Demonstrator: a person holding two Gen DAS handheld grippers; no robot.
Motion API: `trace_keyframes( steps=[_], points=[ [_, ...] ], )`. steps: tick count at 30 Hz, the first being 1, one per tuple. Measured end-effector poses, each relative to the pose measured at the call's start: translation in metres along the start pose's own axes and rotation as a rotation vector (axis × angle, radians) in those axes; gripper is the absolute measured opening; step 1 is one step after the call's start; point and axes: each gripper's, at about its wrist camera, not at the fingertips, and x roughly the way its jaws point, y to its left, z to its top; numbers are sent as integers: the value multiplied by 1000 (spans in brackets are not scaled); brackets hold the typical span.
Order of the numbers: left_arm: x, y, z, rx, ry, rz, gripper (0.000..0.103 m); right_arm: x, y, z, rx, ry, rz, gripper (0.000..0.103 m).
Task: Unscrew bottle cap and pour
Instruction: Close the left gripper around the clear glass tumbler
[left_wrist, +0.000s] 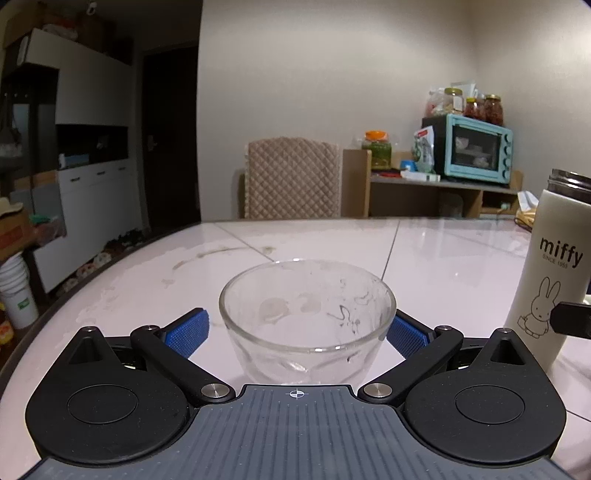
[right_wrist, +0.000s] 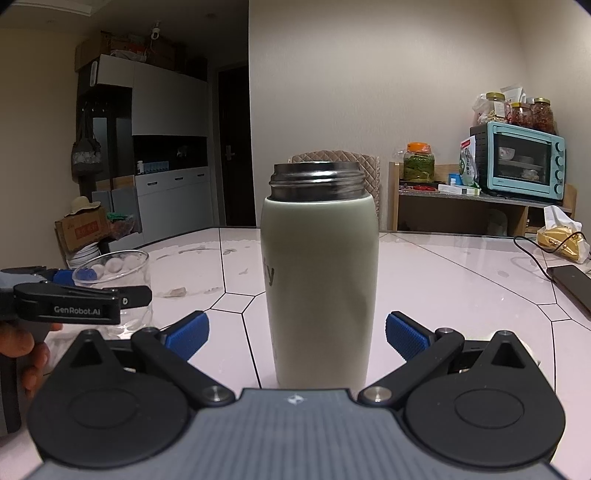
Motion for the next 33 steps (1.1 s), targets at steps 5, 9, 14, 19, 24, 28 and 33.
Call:
trace_keyframes(
  steps=[5,9,14,19,24,28,33],
  points=[
    [4,2,2,-6,-13,-2,103,1,0,0,3,0,-1,103],
    [5,0,4,6,-15,-9,103,2,-1,-1,7,3,-4,103],
    [5,-3,5,16,-19,-10,103,3,-1,-2,7,2,-2,103],
    [6,-3,5,18,-14,-17,103,4,-2,-1,10,1,0,103],
    [7,-4,5,19,-11,-19,103,5,-3,0,12,3,0,103],
    [9,-6,8,22,-9,-15,103,6,-3,0,11,3,2,103],
    [9,-6,7,24,-5,-20,103,7,-3,0,12,4,3,103]
  ],
)
